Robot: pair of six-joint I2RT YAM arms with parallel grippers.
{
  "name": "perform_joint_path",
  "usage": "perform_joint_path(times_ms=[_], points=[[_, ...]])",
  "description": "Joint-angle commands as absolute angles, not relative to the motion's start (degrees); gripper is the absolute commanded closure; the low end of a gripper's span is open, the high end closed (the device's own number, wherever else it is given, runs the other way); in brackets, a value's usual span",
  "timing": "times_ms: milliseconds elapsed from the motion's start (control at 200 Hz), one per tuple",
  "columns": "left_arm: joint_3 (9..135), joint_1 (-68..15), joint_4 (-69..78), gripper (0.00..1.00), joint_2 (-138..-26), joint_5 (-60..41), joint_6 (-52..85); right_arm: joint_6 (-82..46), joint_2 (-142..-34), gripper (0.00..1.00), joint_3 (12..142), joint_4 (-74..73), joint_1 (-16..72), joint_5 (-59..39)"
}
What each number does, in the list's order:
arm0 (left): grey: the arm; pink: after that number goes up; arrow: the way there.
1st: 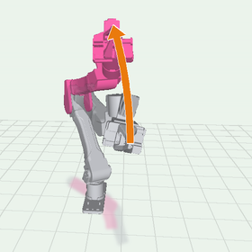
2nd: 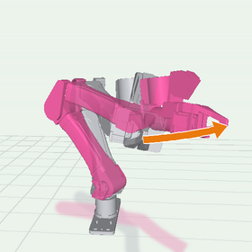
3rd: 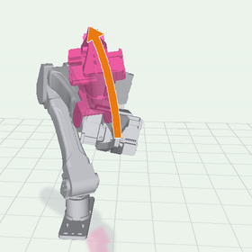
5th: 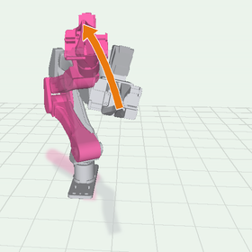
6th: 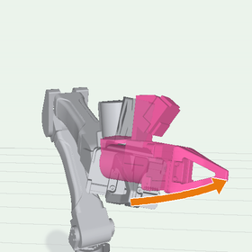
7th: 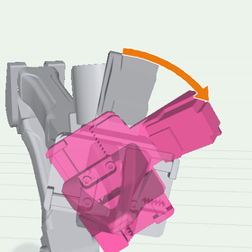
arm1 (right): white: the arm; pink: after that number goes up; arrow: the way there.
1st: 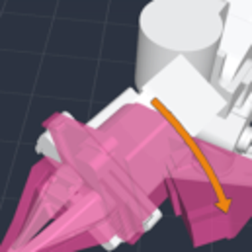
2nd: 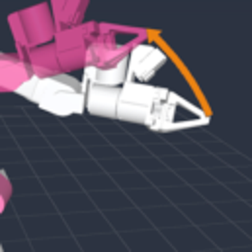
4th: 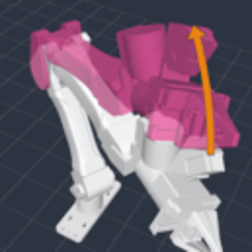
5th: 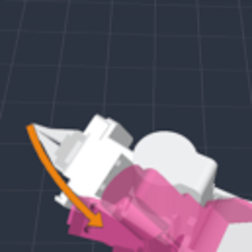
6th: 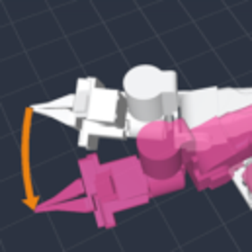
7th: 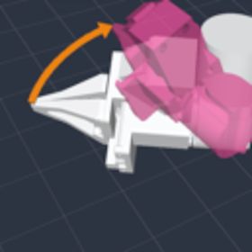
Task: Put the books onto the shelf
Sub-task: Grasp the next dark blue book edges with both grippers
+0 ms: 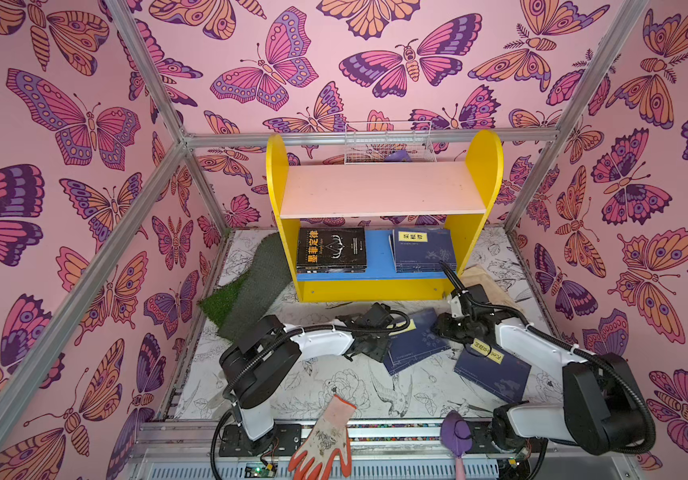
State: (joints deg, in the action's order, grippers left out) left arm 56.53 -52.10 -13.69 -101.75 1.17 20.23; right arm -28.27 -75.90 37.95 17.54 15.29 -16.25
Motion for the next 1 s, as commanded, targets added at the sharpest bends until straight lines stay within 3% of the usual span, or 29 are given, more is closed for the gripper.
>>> perform_joint_path(times_ms=[0,185,376,601,992], points=[[54.9,-51.3,-14.8,0.3,-106.8,-1.5,21.7,-29.0,-72.8,0.53,37.7,12.7,16.8,-29.8],[54.2,-49.6,-13.1,0.3,-106.4,-3.6,22.3,-29.7,-71.1,0.56,37.2,8.9,16.8,-34.5],[53.6,-48.7,-12.1,0.29,-105.6,-5.3,22.1,-28.7,-71.6,0.55,37.6,12.5,16.8,-25.9],[53.3,-48.6,-11.7,0.29,-105.3,-6.0,21.7,-30.9,-74.4,0.41,38.0,19.0,16.0,-8.3],[53.5,-48.6,-11.7,0.29,-105.3,-6.4,21.5,-32.0,-74.1,0.3,34.1,23.5,11.0,-9.2]])
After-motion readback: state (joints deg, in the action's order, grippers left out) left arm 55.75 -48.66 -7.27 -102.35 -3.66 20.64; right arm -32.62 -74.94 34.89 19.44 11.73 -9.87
